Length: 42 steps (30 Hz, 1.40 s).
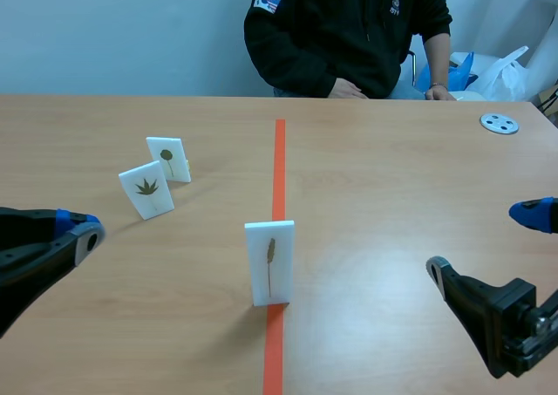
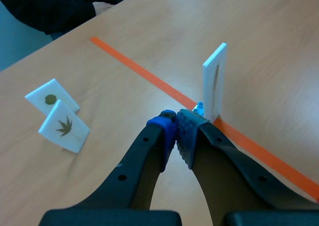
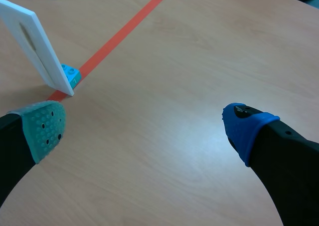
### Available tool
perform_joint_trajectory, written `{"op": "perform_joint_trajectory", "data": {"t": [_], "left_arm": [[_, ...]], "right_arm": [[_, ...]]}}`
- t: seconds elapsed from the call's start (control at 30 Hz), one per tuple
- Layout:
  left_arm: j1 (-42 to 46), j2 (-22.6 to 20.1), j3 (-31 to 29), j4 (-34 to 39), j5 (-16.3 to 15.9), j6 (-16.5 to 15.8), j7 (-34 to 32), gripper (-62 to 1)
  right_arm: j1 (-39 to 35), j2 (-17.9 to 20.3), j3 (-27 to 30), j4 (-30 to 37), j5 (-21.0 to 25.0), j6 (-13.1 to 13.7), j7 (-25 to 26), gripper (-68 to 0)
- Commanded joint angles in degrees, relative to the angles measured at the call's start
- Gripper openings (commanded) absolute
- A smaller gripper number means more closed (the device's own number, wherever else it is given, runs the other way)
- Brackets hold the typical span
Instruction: Sort the leaf by its shape. The table is split by an orange tape line. A compound leaf with several leaflets goes to the left side, a simple leaf with one blade goes to the right side. Return to the home posture when a red brick is placed on the table.
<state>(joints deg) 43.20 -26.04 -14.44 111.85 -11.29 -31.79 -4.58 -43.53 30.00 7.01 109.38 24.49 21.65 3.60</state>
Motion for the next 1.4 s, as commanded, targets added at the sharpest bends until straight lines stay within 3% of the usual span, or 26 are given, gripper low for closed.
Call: {"op": "perform_joint_trajectory", "data": {"t": [0.0,0.13,0.3,0.5,0.97,1.03,1.17,1.23,1.33,1.37], "left_arm": [[2.12,0.57,-1.51,2.56,-1.84,-0.11,0.24,-57.3],[7.28,2.93,-6.67,9.51,-5.81,1.29,6.54,-57.3],[10.43,7.21,-11.87,13.99,-10.40,7.52,13.77,-57.3],[10.43,11.13,-16.04,13.94,-10.43,15.98,19.85,-57.3],[10.25,10.58,-16.87,13.68,-10.82,14.88,19.02,-56.5],[10.25,10.60,-16.87,13.68,-10.82,14.34,19.02,-49.3],[10.25,10.60,-16.87,13.68,-10.82,13.99,19.04,-22.1],[10.25,10.43,-16.87,13.68,-10.84,12.31,18.99,-10.0],[10.27,8.50,-16.33,13.68,-12.61,8.87,18.99,0.6],[10.27,7.82,-16.24,13.68,-13.25,8.26,18.99,1.4]], "right_arm": [[0.68,0.13,0.07,1.07,0.42,-0.22,0.81,-1.6],[0.68,0.13,0.07,1.07,0.42,-0.22,0.79,-1.6],[0.68,0.13,0.07,1.07,0.42,-0.22,0.81,-1.6],[0.68,0.13,0.09,1.07,0.42,-0.22,0.81,-1.6],[0.68,0.13,0.09,1.07,0.42,-0.22,0.74,-1.6],[0.68,0.13,0.09,1.07,0.42,-0.22,0.66,-1.6],[0.68,0.13,0.09,1.07,0.42,-0.22,0.66,-1.6],[0.68,0.13,0.09,1.07,0.42,-0.22,0.66,-1.6],[0.68,0.13,0.09,1.07,0.42,-0.22,0.66,-1.6],[0.68,0.13,0.09,1.07,0.42,-0.22,0.63,-1.6]]}}
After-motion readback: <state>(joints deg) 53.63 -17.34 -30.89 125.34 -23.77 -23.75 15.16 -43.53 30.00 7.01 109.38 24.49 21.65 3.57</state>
